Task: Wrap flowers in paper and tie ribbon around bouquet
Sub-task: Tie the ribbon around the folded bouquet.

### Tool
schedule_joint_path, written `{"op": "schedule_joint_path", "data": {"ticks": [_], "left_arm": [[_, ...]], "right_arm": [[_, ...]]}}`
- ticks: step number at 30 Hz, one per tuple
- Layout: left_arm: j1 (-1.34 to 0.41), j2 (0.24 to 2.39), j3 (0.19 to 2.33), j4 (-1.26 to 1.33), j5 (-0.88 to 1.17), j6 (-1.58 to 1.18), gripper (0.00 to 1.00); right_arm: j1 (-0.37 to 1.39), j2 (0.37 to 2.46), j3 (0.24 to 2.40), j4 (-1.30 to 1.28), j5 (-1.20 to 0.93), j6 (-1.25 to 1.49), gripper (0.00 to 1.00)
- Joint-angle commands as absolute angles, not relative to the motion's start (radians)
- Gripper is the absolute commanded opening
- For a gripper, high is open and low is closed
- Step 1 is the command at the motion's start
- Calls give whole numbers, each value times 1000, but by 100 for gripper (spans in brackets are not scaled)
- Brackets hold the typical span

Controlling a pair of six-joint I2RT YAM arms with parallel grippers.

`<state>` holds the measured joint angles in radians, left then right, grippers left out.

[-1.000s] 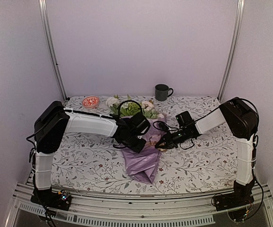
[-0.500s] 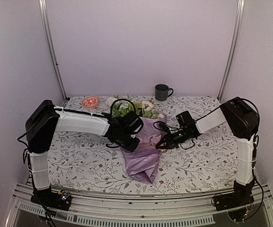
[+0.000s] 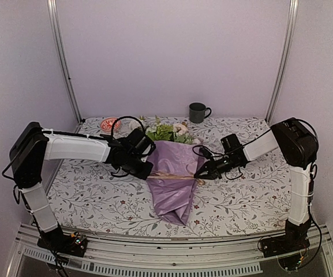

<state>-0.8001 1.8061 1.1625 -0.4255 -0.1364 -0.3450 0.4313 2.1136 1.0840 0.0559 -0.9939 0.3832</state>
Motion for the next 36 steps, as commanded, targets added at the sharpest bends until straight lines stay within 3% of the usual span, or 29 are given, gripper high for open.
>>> {"op": "schedule_joint_path", "data": {"ticks": [1,23,36], "left_arm": [[-758,1739,1087,-353,-75,-356,0],[-712,1574,912,-170,-47,-303,0],[-739,1560,871,-122,-14,-227,0]], "right_arm": [[371,2049,1048,114,-1055,403,0],[133,1957,937,104,-1031,399,0],[118,1958,919,75,-1015,373,0]]}}
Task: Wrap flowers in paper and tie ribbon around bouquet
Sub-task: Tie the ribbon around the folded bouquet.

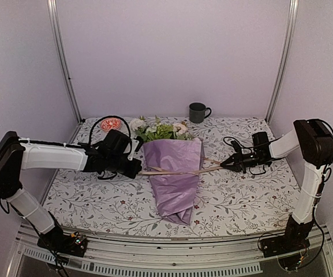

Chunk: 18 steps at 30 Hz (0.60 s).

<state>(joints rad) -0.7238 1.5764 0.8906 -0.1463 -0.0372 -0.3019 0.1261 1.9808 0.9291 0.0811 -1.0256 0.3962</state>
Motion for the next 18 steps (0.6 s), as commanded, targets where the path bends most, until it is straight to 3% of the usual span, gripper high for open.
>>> {"op": "schedule_joint_path", "data": {"ticks": [1,7,14,18], "left_arm": [[-757,1561,868,-116,27,-198,0],[-906,1563,846,-94,149,-47,0],[-937,1527,852,-67,191,-5,0],[-939,1401,841,0,205,-4,0]], "right_arm": [[117,1957,917,75,-1014,373,0],[122,1951,926,67,-1015,364,0],[141,1954,953,45,-1015,350,0],[144,1957,954,37,-1015,344,0]]}}
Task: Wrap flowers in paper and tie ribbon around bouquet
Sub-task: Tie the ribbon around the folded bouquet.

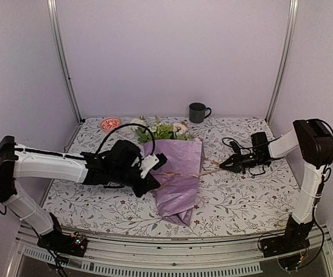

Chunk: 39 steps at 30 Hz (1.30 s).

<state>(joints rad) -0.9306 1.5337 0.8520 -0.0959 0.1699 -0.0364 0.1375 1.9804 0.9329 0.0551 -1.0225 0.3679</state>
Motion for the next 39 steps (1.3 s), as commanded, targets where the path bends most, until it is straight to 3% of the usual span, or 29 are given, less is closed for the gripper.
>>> {"op": "schedule_joint_path", "data": {"ticks": [1,5,13,22,26,39], "left_arm": [[-939,1369,832,25,202,-4,0],[-958,1299,791,99,191,17,0],[-1002,1427,792,7,221,3,0],[-998,1392,711,27,-20,-95,0],[-934,1439,723,-4,-130,-176,0],[-772,1417,632,1,-177,-311,0]], "right_arm": [[144,1957,954,35,-1015,342,0],[146,1962,954,32,-1014,337,0],[158,1971,955,27,-1013,331,0],[160,1973,960,28,-1014,328,0],[159,1959,965,47,-1014,349,0],[84,1906,902,52,-957,366,0]]}}
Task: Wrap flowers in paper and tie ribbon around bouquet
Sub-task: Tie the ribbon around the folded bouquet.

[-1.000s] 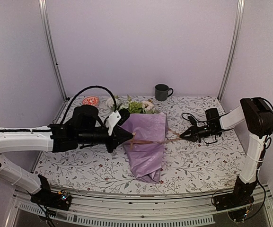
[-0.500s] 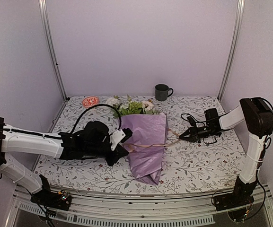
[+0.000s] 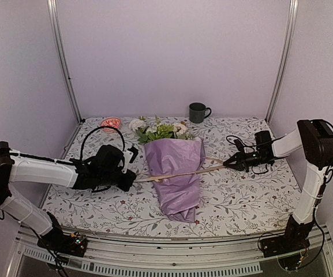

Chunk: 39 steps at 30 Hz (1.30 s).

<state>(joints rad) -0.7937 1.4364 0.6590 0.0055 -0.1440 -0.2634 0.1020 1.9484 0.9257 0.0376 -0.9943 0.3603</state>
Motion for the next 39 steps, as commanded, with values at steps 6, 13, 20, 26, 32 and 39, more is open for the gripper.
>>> {"op": "schedule_joint_path", "data": {"ticks": [6,13,20,26,32,39], "left_arm": [[-746,1383,613,-2,-194,-315,0],[-744,1339,607,5,-185,-278,0],[-792,1324,614,26,13,-200,0],[-781,1278,549,-3,-15,-251,0],[-791,1322,587,-43,28,-252,18],[-795,1249,696,-21,-80,-86,64]], "right_arm": [[57,1877,886,49,-943,373,0],[56,1861,895,25,-951,347,0],[152,1852,985,-49,-1014,265,0],[192,1801,1010,-13,-1031,276,0],[279,1769,1052,-13,-1075,225,0],[372,1779,1079,-16,-1112,185,0]]}}
